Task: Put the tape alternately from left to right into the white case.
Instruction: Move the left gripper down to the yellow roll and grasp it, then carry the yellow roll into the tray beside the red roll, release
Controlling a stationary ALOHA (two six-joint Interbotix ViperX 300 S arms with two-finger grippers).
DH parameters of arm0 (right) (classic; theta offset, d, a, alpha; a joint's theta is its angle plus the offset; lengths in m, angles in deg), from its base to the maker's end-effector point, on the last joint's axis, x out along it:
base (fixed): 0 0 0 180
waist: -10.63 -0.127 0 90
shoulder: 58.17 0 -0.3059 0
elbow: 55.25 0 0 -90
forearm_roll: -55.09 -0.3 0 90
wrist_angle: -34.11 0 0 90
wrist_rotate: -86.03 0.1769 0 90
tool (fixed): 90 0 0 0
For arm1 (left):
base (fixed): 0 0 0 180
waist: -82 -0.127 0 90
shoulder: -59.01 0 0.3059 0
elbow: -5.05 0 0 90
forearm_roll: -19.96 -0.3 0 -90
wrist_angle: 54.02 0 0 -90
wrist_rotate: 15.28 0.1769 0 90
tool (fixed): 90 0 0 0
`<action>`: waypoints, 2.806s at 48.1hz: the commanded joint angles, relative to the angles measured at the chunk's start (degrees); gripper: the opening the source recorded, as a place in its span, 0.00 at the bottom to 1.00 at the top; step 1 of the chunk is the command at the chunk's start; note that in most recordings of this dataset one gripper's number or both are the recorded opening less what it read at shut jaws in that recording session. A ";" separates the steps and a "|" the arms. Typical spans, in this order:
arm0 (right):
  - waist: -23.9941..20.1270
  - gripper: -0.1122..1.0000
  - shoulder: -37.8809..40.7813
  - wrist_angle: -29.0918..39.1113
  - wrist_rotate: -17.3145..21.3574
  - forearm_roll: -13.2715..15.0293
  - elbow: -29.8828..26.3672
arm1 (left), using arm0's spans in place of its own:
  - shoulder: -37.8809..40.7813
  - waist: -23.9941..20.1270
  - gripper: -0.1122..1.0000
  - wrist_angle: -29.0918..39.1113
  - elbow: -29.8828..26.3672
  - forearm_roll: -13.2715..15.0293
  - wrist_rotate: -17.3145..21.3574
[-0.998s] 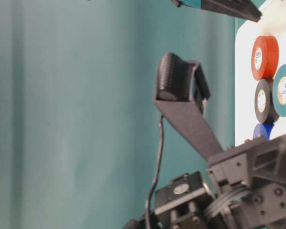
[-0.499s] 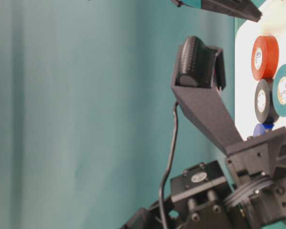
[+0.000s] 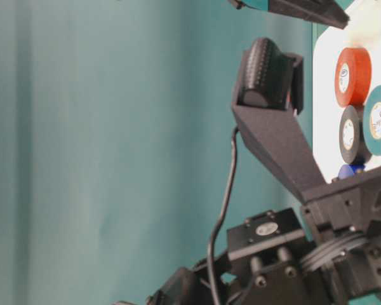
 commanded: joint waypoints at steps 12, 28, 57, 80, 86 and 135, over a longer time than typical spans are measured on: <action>-0.18 0.68 -0.97 -0.53 0.09 0.00 -0.35 | -2.64 0.09 0.08 0.00 -0.88 -0.18 0.26; -0.18 0.68 -0.97 -0.53 0.09 0.00 -0.35 | -6.24 0.88 0.08 0.00 -0.44 -0.18 0.53; -0.18 0.68 -0.97 -0.53 0.09 0.00 0.09 | -12.48 -1.58 0.08 6.68 1.76 -0.62 5.01; -0.18 0.68 -0.97 -0.53 0.35 0.00 -0.35 | -14.68 -11.51 0.08 6.77 3.52 -0.62 12.22; -0.18 0.68 -0.97 -0.53 0.44 0.00 -0.35 | -14.94 -14.33 0.08 6.77 3.52 -0.62 12.48; -0.18 0.68 -0.97 -0.53 0.44 -0.09 -0.70 | -14.41 -27.86 0.08 -1.05 3.34 -0.44 26.37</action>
